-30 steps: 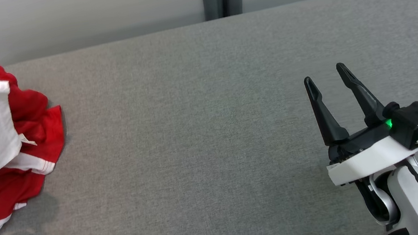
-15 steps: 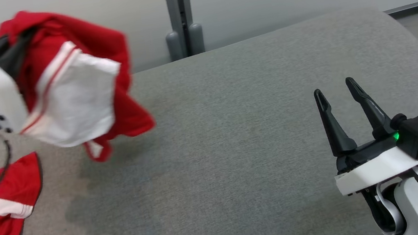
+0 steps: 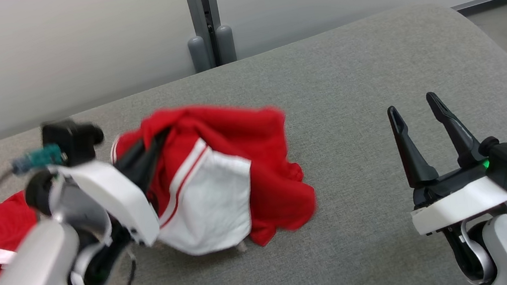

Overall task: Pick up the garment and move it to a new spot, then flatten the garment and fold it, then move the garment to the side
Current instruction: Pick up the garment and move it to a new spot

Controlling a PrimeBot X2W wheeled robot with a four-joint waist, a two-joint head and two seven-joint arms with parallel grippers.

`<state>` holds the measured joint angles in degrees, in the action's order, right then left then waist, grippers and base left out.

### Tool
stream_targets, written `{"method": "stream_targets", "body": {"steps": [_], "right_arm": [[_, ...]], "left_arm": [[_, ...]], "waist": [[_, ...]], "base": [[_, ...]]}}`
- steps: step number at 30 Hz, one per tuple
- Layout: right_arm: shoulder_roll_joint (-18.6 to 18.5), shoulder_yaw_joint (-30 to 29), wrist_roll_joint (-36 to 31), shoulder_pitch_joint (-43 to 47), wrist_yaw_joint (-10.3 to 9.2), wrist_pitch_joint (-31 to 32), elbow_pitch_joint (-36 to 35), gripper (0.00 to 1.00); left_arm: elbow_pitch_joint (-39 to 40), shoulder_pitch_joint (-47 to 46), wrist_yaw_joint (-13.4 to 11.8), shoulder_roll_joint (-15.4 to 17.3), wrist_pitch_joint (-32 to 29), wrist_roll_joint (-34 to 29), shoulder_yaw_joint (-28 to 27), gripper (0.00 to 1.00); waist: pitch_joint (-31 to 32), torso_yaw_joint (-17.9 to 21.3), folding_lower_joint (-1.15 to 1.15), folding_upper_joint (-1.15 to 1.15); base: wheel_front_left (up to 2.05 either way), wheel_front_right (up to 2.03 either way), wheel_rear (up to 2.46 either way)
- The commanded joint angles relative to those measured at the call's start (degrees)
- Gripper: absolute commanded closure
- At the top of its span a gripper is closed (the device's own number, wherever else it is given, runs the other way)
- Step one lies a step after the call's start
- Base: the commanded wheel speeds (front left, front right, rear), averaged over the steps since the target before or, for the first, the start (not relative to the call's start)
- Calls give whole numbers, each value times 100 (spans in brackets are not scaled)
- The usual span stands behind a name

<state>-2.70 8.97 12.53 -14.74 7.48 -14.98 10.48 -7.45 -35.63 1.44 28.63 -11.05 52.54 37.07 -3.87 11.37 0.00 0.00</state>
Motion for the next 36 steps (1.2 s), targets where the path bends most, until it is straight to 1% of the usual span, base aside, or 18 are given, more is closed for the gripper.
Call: {"method": "stream_targets", "body": {"steps": [1,4,5,6,9,10,11,15,19,23,25,27,29,32,36], "right_arm": [[-35,-21,-54,3,3,-32,39,0],[-37,-22,-101,-18,3,-32,70,0],[-37,-22,-101,-18,3,-32,70,0],[-36,-18,-115,-29,3,-32,72,0],[-36,-8,-133,-39,2,-31,88,0],[-36,9,-138,-27,3,-32,94,0],[-36,26,-152,-5,3,-32,113,0],[-35,14,-182,35,3,-31,139,0],[-37,5,-243,54,3,-32,146,0],[-37,9,-284,42,3,-32,130,0],[-36,-14,-305,65,3,-32,112,0],[-37,-24,-313,96,3,-32,100,0],[-38,-49,-327,112,3,-32,77,0],[-37,-99,-325,149,3,-32,27,0],[-38,-190,-240,279,3,-31,-75,0]], "left_arm": [[-340,271,32,-93,229,-71,99,100],[-1108,444,76,-203,611,-397,334,100],[-1108,444,76,-203,611,-397,334,100],[-1387,443,70,-231,731,-572,421,100],[-2149,397,100,-488,1063,-718,536,100],[-2398,363,115,-547,1140,-744,556,89],[-2770,278,190,-691,1292,-747,580,0],[-3286,111,360,-928,1537,-766,648,0],[-3439,-67,468,-1043,1785,-802,722,0],[-3272,-170,528,-971,2193,-855,692,0],[-3136,-138,498,-901,2375,-883,609,0],[-2940,-16,411,-826,2497,-885,475,0],[-2700,149,252,-725,2580,-885,267,0],[-2256,473,-46,-578,2621,-977,-30,0],[-1418,1097,-476,-449,2626,-1218,-655,0]], "waist": [[-8,-22,0,0],[-17,-66,0,0],[-17,-66,0,0],[-17,-79,0,0],[-2,-132,0,0],[1,-150,0,0],[0,-190,0,0],[4,-289,0,0],[13,-412,0,0],[39,-514,0,0],[54,-564,0,0],[78,-607,0,0],[93,-649,0,0],[117,-724,0,0],[147,-830,0,0]], "base": [[0,0,0],[0,0,0],[0,0,0],[0,0,0],[0,0,0],[0,0,0],[0,0,0],[0,0,0],[0,0,0],[0,0,0],[0,0,0],[0,0,0],[0,0,0],[0,0,0],[0,0,0]]}}
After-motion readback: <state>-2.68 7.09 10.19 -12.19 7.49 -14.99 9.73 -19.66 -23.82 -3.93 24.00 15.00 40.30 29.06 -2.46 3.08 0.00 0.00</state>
